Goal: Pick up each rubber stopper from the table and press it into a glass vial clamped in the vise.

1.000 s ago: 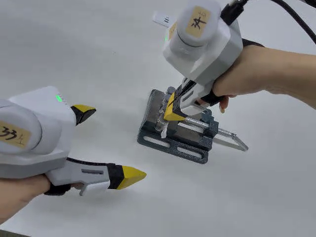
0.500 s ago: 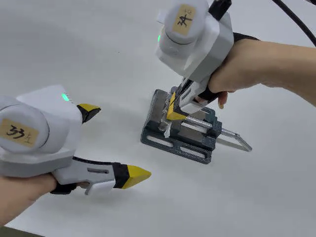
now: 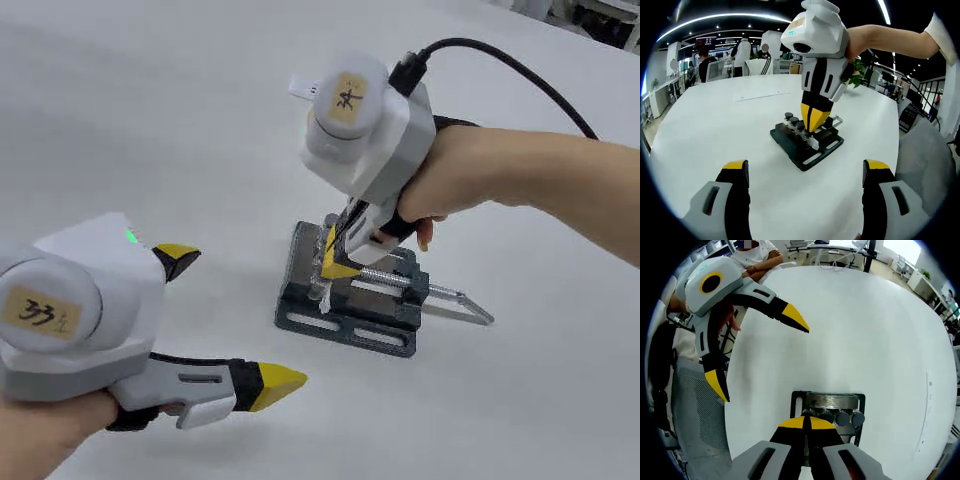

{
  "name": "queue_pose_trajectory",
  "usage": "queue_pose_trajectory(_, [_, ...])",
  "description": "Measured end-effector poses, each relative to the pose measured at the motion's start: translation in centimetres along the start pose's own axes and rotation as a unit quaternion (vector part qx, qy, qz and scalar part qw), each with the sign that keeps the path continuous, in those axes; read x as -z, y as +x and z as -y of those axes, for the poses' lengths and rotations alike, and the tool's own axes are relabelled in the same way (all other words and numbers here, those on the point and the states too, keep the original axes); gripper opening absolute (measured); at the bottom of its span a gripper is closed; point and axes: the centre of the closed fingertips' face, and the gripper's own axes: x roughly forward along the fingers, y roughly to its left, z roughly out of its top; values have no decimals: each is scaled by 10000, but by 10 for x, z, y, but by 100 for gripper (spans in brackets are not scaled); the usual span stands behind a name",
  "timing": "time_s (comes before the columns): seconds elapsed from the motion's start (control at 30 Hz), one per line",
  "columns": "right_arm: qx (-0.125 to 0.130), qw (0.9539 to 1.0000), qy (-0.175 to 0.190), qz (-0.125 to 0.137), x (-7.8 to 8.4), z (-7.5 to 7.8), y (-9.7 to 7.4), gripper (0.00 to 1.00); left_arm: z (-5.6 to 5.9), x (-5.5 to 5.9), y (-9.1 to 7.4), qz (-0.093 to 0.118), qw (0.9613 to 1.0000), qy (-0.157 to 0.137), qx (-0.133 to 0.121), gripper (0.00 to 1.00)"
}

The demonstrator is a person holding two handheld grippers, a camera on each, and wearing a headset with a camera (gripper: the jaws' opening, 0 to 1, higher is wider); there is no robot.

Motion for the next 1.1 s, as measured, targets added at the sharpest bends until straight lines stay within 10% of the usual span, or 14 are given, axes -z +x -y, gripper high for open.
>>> queue_pose_trajectory(0.67, [465,9933,-255,1023,0,2,0,0,-4,-8,-7,-158,9992,370,-18,93])
queue_pose_trajectory(0.77, [834,9877,-484,1232,0,8,-2,8,-3,-8,-7,-161,9991,387,-30,93])
queue_pose_trajectory(1.1, [1055,9684,521,2198,24,-10,-12,43,1,-4,-6,-190,9989,438,26,93])
